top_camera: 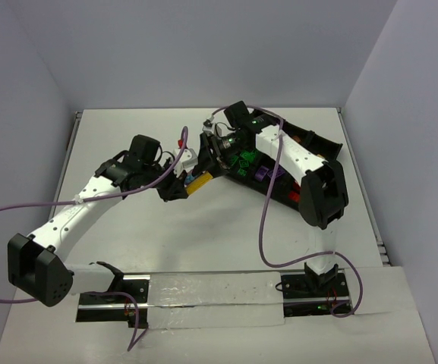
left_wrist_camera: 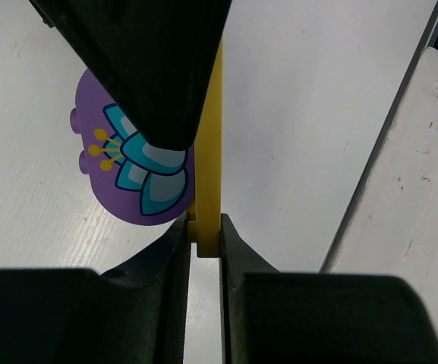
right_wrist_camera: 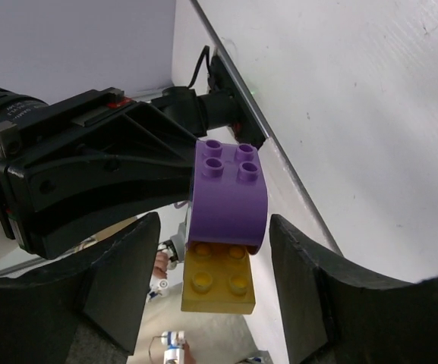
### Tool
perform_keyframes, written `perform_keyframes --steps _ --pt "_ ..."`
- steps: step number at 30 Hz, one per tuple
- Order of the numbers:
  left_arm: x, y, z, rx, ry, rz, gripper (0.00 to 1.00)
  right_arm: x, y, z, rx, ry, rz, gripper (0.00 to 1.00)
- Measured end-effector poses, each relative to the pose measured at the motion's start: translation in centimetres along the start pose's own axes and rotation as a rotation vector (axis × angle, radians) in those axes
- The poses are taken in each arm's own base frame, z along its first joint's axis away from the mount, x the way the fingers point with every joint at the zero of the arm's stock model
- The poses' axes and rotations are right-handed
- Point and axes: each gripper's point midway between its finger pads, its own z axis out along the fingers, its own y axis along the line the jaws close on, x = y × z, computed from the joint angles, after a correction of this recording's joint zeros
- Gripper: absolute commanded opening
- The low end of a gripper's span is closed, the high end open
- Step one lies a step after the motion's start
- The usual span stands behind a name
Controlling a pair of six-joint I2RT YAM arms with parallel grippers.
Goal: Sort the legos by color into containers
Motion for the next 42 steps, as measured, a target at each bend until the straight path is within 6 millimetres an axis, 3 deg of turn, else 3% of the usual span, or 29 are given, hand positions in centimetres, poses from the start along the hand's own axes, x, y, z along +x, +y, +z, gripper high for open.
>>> perform_keyframes --steps 7,9,11,14,26,32,37,40,42 --pt "0.0 0.0 0.1 -0.003 0.003 0.004 0.0 -0.3 -0.2 0.6 -0.034 0.016 0.019 0.52" --pt "0.0 -0.2 0.1 0.001 0.004 0.006 0.0 -0.4 -0.4 0.7 -0.038 0.02 0.025 0.38" --pt "0.0 -0.2 0.1 0.002 0.004 0.009 0.0 -0.4 -0.5 0.8 -0.041 0.022 0.036 0.17" --pt "0.1 -0.3 0.2 0.001 0.007 0.009 0.0 -0.6 -0.7 1.0 -0.039 0.022 0.053 0.0" --pt "0.9 1.0 0.8 -0.068 0.028 0.019 0.0 -2.6 -1.4 2.1 -0.04 -0.015 0.153 0.0" --pt "1.6 -0.2 1.8 -0.024 0.055 0.018 0.0 -6.2 -0.7 1.3 -0.021 -0.12 0.177 0.0" --pt "1.9 -0.3 1.9 -0.024 0.062 0.006 0.0 -9.4 -1.7 -1.6 0.067 -0.264 0.188 0.0" --pt "1.9 -0.3 1.9 -0.024 0.061 0.004 0.0 -11.6 -5.2 -5.3 0.228 -0.414 0.21 0.0" --pt "1.8 -0.3 1.8 -0.026 0.056 0.003 0.0 -12.4 -8.2 -8.9 0.366 -0.524 0.235 0.0"
